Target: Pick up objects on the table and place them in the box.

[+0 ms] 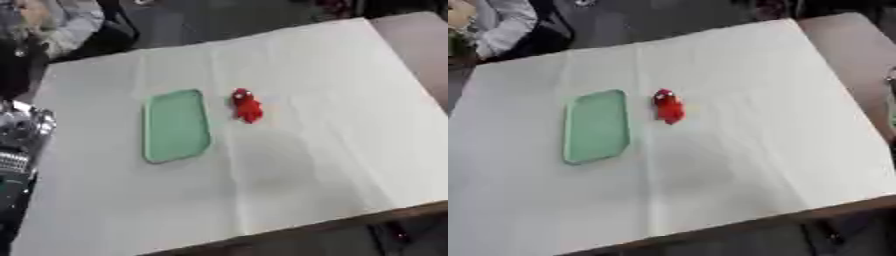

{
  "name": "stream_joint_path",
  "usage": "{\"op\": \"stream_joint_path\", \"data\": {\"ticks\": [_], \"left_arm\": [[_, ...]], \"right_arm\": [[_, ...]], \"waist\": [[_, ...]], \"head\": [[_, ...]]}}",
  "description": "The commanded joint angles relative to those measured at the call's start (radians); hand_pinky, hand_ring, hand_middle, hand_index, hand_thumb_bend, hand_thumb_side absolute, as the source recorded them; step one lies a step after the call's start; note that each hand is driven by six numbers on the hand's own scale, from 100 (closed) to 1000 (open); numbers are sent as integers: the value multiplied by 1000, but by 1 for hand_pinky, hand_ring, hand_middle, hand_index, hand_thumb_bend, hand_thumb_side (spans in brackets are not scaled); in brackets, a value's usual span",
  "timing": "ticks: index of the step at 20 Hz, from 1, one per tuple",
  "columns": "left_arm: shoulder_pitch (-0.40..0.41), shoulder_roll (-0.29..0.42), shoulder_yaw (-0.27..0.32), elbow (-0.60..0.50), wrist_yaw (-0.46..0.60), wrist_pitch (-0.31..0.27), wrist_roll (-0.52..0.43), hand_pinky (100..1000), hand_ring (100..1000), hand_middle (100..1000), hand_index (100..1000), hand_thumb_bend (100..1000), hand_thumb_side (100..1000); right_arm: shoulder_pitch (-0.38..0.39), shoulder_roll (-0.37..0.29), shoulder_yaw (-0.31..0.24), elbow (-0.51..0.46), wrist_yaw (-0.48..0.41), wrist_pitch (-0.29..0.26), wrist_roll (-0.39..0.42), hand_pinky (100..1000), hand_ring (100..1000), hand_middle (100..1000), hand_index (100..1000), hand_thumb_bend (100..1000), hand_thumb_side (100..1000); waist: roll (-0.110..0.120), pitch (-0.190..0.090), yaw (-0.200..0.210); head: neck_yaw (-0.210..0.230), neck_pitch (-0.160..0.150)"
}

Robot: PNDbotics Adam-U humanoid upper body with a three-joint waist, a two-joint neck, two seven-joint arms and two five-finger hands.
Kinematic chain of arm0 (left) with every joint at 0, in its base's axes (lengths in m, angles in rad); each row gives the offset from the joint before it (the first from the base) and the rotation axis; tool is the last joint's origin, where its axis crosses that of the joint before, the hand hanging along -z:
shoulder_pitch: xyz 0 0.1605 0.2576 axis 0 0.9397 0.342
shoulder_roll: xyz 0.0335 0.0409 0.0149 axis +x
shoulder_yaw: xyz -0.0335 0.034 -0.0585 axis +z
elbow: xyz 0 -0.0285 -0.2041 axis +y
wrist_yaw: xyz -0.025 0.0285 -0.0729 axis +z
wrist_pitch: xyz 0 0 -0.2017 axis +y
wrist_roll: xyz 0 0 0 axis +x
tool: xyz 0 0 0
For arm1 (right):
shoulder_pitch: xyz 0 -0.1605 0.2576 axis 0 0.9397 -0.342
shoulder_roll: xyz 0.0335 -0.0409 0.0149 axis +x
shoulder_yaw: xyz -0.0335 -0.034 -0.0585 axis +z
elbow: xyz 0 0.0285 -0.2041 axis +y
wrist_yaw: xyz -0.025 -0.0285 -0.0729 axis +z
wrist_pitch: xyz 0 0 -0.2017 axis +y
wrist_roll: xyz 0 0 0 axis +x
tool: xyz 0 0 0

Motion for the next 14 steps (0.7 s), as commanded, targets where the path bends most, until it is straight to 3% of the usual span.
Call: {"op": "stream_joint_path", "data": {"ticks": [1,6,7,8,9,10,11,12,13,14], "left_arm": [[-14,26,12,-14,2,1,-4,417,433,586,678,430,767],[-14,26,12,-14,2,1,-5,417,433,586,678,430,766],[-14,27,12,-14,2,1,-5,417,433,586,678,430,766],[-13,27,12,-14,3,1,-5,417,433,586,678,430,766],[-13,27,12,-14,3,1,-5,419,433,586,678,430,766],[-12,27,12,-14,3,1,-5,418,433,586,678,430,766],[-11,28,12,-14,4,1,-5,418,433,586,678,430,766],[-11,28,10,-14,4,0,-7,418,433,586,678,430,766],[-11,29,9,-14,5,0,-8,421,434,587,678,431,766],[-14,28,8,-14,5,-2,-10,422,435,587,678,431,766]], "right_arm": [[-22,-16,-6,-14,1,0,6,194,1000,318,507,100,493],[-21,-15,-7,-14,0,2,0,194,1000,322,506,100,502],[-18,-14,-7,-14,-4,10,-10,204,1000,330,517,100,578],[-16,-14,-8,-14,-9,24,-27,201,1000,327,512,100,562],[-9,-14,-6,-14,-11,57,-44,266,1000,347,574,100,623],[-7,-14,-3,-14,-2,110,-61,248,1000,338,558,100,615],[-6,-17,1,-14,20,165,-71,352,1000,391,640,100,669],[-7,-22,7,-14,55,228,-72,344,1000,386,633,100,663],[-12,-31,16,-14,96,282,-69,428,1000,426,688,100,715],[-19,-45,26,-14,140,336,-60,449,1000,437,700,100,732]], "waist": [[-4,-9,0],[-4,-9,1],[-4,-8,2],[-4,-9,5],[-4,-9,9],[-5,-11,14],[-6,-12,20],[-8,-14,25],[-10,-16,29],[-13,-18,31]], "head": [[1,-1],[5,-1],[8,-1],[11,-1],[13,-1],[12,-1],[9,-1],[1,-1],[-8,-1],[-23,-1]]}}
